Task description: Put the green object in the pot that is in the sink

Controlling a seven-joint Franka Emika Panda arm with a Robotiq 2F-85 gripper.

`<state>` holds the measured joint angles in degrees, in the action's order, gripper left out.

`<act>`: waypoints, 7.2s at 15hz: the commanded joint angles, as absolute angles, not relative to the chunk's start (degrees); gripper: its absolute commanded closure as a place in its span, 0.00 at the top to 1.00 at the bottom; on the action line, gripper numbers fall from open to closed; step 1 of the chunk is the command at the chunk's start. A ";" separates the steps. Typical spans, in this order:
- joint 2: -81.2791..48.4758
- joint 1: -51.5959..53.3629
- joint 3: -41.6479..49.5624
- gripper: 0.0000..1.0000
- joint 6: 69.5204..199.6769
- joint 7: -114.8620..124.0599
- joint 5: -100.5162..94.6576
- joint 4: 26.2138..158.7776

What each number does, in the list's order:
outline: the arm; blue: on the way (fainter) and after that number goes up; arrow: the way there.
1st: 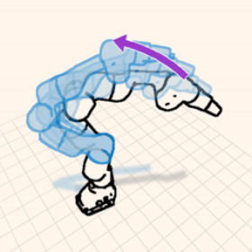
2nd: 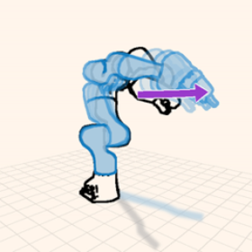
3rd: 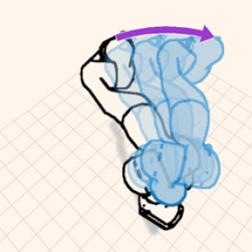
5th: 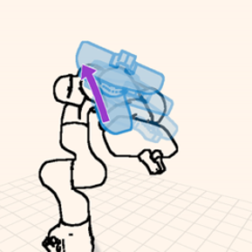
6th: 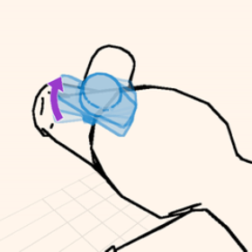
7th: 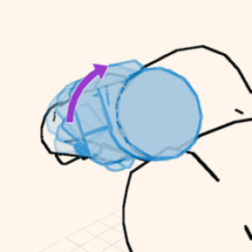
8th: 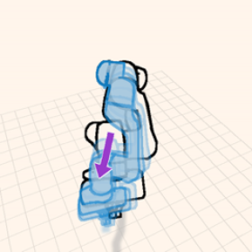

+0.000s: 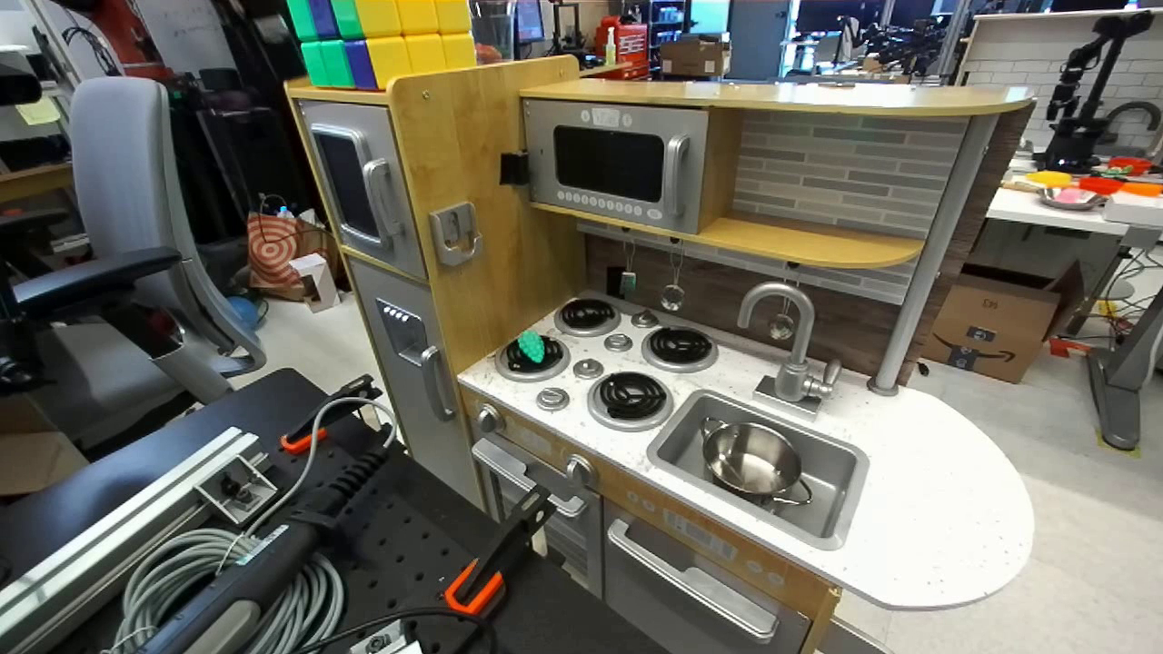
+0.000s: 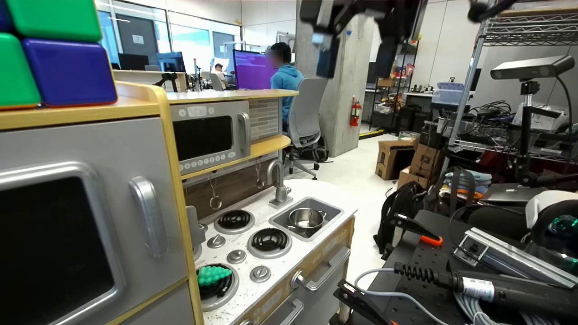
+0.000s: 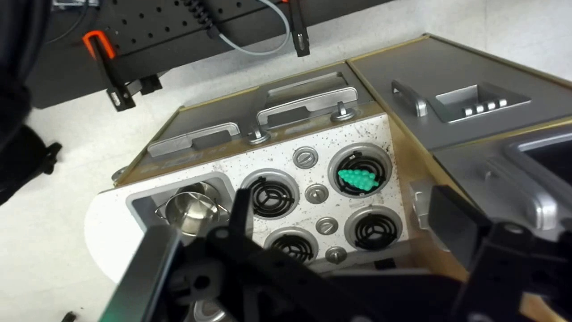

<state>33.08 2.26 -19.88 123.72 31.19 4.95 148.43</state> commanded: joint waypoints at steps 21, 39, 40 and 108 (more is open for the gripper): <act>5.17 0.73 -8.03 1.00 129.93 19.99 -4.30 145.05; 1.18 1.41 -5.79 1.00 140.67 -4.33 -6.79 144.43; 0.49 1.49 -5.87 1.00 145.52 -4.91 -7.89 145.43; -58.03 9.56 -6.23 1.00 153.45 -29.05 -20.01 91.16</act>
<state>-58.25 10.77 -5.11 152.80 -29.05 -19.13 90.24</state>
